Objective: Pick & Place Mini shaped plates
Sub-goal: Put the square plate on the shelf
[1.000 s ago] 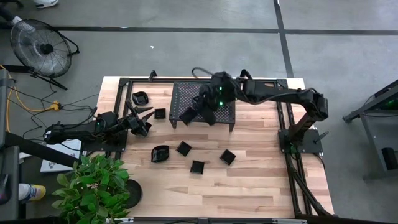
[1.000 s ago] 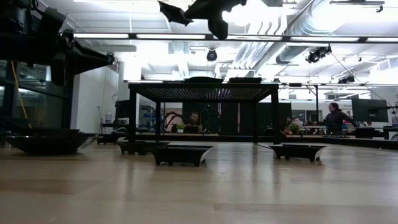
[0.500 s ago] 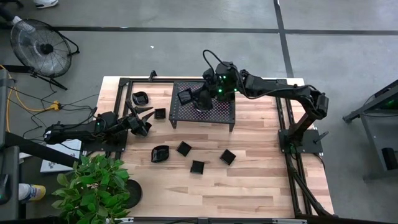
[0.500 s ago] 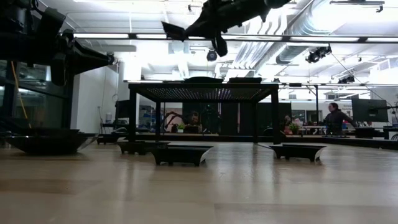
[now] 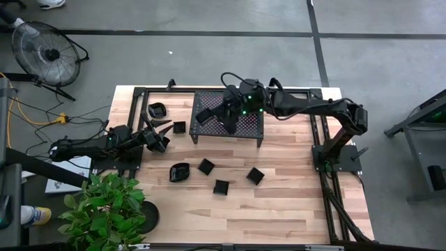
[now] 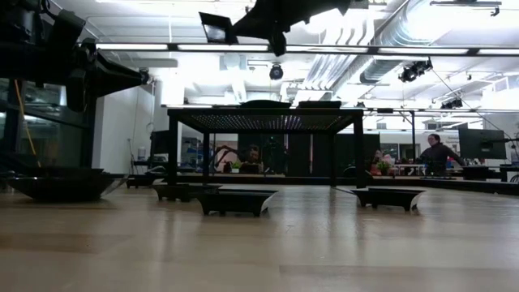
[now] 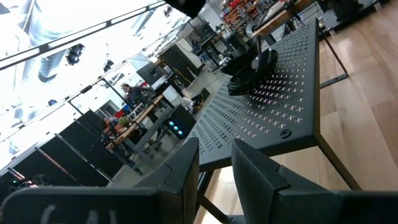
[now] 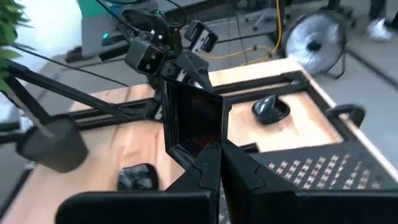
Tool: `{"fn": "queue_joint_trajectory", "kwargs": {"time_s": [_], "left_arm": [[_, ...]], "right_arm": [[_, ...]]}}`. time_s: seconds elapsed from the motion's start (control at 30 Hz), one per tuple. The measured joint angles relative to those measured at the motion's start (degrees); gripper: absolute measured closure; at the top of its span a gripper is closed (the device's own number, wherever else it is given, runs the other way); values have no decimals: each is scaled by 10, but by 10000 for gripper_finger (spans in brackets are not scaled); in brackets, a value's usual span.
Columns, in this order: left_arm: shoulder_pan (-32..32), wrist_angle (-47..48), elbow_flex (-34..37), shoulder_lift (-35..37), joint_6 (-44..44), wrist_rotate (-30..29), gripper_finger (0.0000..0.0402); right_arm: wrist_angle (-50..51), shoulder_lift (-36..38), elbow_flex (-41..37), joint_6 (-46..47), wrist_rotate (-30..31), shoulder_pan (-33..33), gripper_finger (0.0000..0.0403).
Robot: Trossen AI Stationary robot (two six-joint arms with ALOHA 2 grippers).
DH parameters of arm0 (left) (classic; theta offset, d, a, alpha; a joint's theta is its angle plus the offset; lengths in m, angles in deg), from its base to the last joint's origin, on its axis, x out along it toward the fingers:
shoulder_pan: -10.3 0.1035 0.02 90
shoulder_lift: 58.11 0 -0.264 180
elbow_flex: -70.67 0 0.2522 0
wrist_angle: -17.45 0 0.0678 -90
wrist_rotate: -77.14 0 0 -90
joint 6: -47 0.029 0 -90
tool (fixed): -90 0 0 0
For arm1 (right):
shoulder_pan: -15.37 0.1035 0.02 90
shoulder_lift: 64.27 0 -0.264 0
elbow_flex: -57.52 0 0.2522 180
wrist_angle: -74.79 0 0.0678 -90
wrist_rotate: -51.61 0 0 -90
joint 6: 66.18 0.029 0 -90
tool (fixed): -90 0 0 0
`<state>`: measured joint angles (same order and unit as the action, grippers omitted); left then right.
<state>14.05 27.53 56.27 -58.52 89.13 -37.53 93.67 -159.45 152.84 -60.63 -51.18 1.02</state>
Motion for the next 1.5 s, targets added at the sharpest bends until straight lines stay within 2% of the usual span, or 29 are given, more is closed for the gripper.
{"fn": "queue_joint_trajectory", "kwargs": {"time_s": [0.3, 0.5, 0.67, 0.83, 0.97, 1.13, 1.27, 1.37, 1.5], "left_arm": [[0, 0, 0, 0, 0, 0, 309], [0, 0, 0, 0, 0, 0, 309], [0, 0, 0, 0, -6, 3, 309], [0, 1, 0, 0, -19, 31, 309], [0, -28, 0, -2, -31, 24, 309], [0, -88, 0, -47, -48, 84, 307], [0, -159, 0, -116, -58, 91, 276], [0, -207, -8, -171, -77, 90, 225], [0, -218, -35, -235, -108, 56, 151]], "right_arm": [[-21, -2, 0, -121, 93, 15, 403], [-43, -2, 0, -130, 90, 15, 403], [-22, -2, 0, -185, 99, 28, 403], [-33, -2, 0, -211, 170, 55, 403], [-33, -6, 1, -204, 222, 82, 403], [-35, -20, 1, -221, 298, 119, 403], [-53, -44, 1, -221, 354, 140, 403], [-88, -59, 1, -221, 394, 150, 403], [-148, -76, 1, -210, 425, 157, 403]]}}
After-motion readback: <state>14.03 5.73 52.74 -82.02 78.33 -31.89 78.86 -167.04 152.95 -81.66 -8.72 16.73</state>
